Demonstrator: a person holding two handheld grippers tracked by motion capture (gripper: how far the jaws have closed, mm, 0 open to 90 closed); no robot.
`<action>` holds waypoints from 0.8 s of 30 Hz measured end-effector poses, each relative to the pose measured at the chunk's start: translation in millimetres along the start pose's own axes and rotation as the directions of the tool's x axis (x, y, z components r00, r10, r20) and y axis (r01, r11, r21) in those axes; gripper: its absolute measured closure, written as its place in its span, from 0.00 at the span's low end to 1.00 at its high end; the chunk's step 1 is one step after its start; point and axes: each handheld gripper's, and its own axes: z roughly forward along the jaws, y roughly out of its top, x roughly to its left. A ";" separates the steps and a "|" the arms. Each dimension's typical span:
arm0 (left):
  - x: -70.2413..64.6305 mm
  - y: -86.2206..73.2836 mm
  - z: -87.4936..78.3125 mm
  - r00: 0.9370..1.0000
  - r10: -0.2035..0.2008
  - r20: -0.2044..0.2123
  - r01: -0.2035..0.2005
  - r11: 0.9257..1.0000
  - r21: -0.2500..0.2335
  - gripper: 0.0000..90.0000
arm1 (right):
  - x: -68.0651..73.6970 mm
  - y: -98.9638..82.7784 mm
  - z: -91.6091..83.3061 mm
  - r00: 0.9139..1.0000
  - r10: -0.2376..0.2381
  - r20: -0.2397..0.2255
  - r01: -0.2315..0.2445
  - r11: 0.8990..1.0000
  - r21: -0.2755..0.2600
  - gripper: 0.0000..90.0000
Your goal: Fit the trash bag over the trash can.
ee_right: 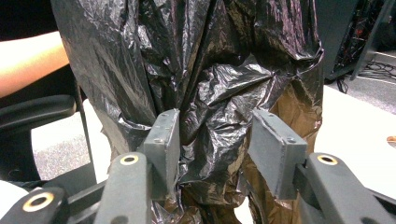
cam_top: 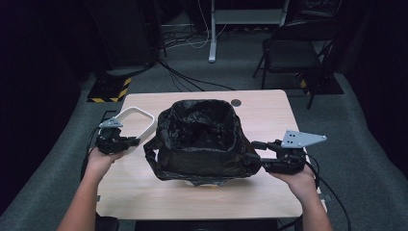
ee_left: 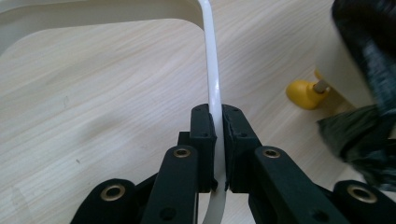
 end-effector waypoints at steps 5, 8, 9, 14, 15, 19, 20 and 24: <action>-2.5 14.2 -13.6 1.000 0.008 0.021 -0.008 1.000 -0.001 0.93 | -0.2 0.0 0.0 1.000 0.000 0.002 0.000 1.000 0.001 0.58; -4.6 22.9 -22.7 0.999 0.007 0.045 -0.007 1.000 -0.006 0.93 | 0.3 0.1 -0.3 1.000 0.003 0.001 -0.003 1.000 -0.002 0.58; -5.8 25.6 -25.5 0.999 0.012 0.048 -0.012 1.000 -0.003 0.93 | 0.2 0.1 -0.4 1.000 0.003 0.001 -0.003 1.000 -0.001 0.58; -14.6 41.1 -40.4 0.998 0.038 0.060 -0.037 0.999 -0.010 0.93 | -0.1 0.0 -0.5 1.000 0.001 0.001 -0.001 1.000 -0.003 0.58; -14.6 41.1 -40.4 0.998 0.038 0.060 -0.037 0.999 -0.010 0.93 | -0.1 0.0 -0.5 1.000 0.001 0.001 -0.001 1.000 -0.003 0.58; -21.3 53.2 -49.2 0.995 0.058 0.080 -0.057 0.998 -0.011 0.93 | 0.3 -0.1 0.6 1.000 0.001 -0.001 -0.001 1.000 0.001 0.58; -23.5 56.3 -50.9 0.995 0.067 0.077 -0.066 0.998 -0.009 0.93 | 0.5 0.0 0.8 1.000 0.001 -0.001 -0.001 1.000 0.002 0.58; -34.1 71.8 -59.1 0.991 0.110 0.073 -0.110 0.994 -0.002 0.93 | 0.4 -0.4 0.8 1.000 0.002 -0.001 -0.002 1.000 0.004 0.58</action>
